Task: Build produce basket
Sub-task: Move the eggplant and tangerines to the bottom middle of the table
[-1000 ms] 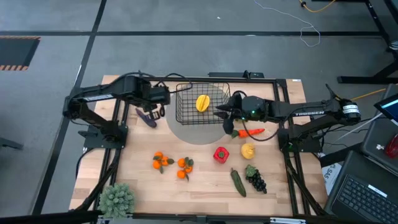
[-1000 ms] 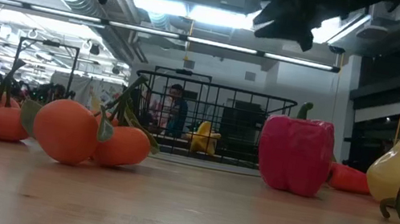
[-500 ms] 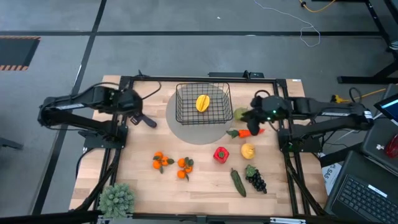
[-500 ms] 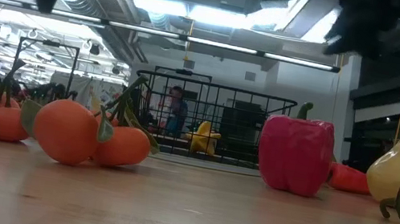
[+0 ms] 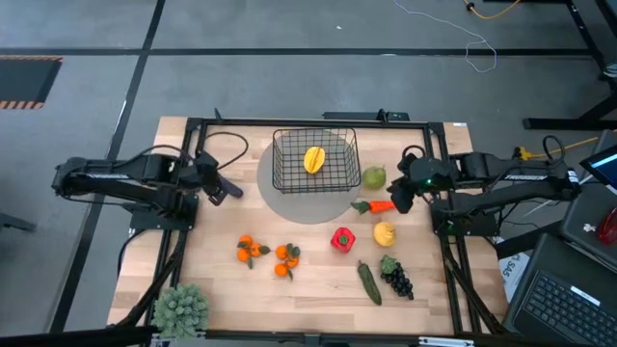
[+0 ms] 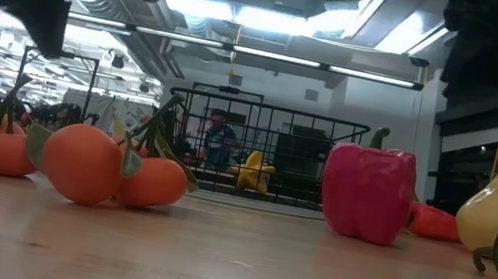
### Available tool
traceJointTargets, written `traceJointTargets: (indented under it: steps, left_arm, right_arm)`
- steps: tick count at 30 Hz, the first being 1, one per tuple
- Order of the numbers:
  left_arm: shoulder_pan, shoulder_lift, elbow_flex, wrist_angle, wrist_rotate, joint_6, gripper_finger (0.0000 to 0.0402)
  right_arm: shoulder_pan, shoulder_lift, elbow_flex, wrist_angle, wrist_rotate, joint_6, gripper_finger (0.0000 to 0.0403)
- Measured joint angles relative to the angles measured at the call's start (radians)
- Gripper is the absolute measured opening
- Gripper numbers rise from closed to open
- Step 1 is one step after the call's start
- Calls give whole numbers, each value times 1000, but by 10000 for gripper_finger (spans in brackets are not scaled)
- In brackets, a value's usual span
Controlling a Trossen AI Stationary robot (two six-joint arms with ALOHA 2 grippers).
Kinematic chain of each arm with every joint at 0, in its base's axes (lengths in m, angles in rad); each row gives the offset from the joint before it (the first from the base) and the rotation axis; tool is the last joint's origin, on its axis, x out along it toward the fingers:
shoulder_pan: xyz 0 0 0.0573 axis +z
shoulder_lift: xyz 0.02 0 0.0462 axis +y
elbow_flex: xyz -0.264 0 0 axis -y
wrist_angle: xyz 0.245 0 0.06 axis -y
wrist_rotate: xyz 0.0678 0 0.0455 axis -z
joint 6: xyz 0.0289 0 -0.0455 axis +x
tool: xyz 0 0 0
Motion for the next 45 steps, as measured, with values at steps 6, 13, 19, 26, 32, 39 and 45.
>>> traceJointTargets:
  steps: [6,13,19,26,32,39,45]
  left_arm:
    - [-42,-124,-199,320,2,102,106]
    - [-75,-251,-388,687,42,291,106]
    - [-80,-310,-421,680,53,347,106]
    - [-71,-317,-420,660,-4,204,106]
    - [-34,-282,-419,426,-138,-31,100]
    - [2,-158,-419,410,-138,-76,83]
    - [58,-14,-419,410,-122,-106,71]
  right_arm:
    - [18,1,-44,3,2,17,143]
    - [18,2,-75,60,1,67,143]
    - [19,2,-84,157,-38,28,143]
    - [18,2,-84,166,-39,11,143]
    - [18,2,-84,166,-40,11,143]
    - [18,2,-84,166,-11,7,143]
    - [18,2,-84,166,0,7,143]
